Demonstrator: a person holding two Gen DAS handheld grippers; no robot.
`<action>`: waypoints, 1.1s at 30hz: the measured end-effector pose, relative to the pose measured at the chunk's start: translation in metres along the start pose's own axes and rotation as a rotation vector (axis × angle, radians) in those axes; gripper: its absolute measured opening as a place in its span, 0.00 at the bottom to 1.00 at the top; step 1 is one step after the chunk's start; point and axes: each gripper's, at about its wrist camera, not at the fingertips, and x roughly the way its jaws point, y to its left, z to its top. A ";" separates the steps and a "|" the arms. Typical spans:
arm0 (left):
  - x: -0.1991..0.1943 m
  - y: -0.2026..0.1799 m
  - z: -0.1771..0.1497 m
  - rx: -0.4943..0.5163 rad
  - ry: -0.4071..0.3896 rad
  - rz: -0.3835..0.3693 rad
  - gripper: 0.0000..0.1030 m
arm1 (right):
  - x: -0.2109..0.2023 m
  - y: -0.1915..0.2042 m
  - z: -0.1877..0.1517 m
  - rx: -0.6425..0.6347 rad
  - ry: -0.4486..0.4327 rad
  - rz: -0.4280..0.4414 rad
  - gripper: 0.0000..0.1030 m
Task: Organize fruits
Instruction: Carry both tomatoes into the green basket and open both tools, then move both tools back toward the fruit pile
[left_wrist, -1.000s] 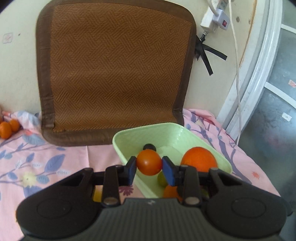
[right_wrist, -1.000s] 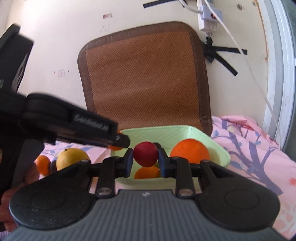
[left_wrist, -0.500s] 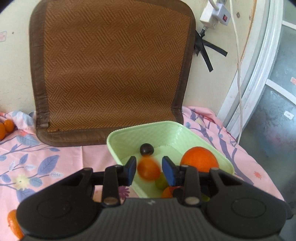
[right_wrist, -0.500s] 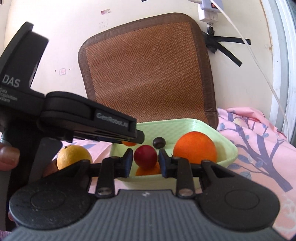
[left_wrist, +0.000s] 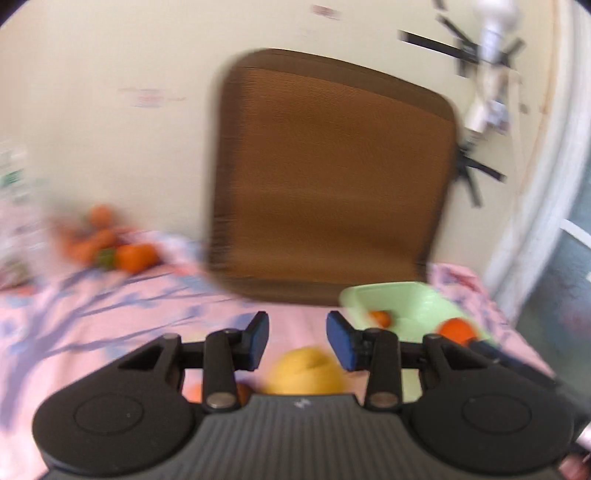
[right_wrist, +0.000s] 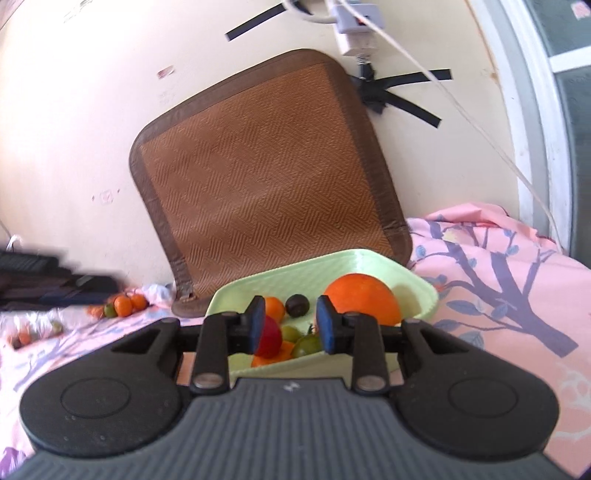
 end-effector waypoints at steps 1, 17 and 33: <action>-0.005 0.012 -0.005 -0.018 0.002 0.025 0.35 | -0.001 0.001 0.000 0.000 -0.007 -0.004 0.32; -0.024 0.070 -0.059 -0.007 0.027 0.113 0.36 | -0.028 0.051 -0.025 -0.100 0.055 0.068 0.32; 0.022 0.048 -0.044 0.097 0.115 -0.064 0.36 | -0.017 0.065 -0.038 -0.031 0.179 0.171 0.32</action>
